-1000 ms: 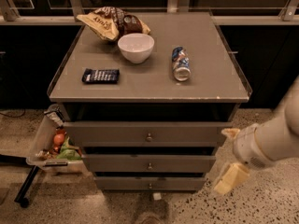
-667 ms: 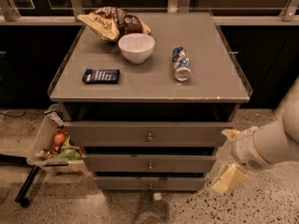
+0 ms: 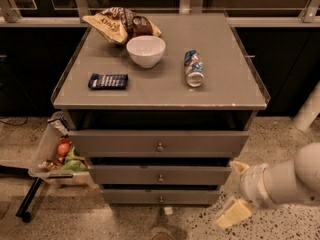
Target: Open bottom drawer
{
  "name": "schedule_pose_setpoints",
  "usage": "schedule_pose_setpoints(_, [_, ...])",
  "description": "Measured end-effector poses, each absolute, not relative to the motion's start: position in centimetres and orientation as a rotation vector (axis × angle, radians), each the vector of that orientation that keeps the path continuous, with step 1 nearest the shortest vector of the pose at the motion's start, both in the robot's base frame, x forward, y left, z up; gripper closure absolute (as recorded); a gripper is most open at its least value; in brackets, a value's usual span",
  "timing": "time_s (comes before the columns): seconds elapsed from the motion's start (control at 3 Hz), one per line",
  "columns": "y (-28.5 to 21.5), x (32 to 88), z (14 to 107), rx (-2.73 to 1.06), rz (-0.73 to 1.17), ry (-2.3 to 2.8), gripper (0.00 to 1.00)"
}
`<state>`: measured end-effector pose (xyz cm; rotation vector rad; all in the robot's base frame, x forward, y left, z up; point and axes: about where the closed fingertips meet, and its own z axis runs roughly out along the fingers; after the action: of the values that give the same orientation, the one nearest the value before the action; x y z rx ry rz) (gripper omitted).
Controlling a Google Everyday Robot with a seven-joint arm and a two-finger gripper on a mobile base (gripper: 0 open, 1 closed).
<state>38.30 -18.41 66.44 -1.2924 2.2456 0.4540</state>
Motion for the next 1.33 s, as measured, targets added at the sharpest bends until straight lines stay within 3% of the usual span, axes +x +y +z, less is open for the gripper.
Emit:
schedule_pose_setpoints(0.33, [-15.4, 36.0, 58.2, -1.184, 0.606, 2.195, 0.0])
schedule_pose_setpoints(1.33, [-15.2, 36.8, 55.4, -1.132, 0.615, 2.188, 0.66])
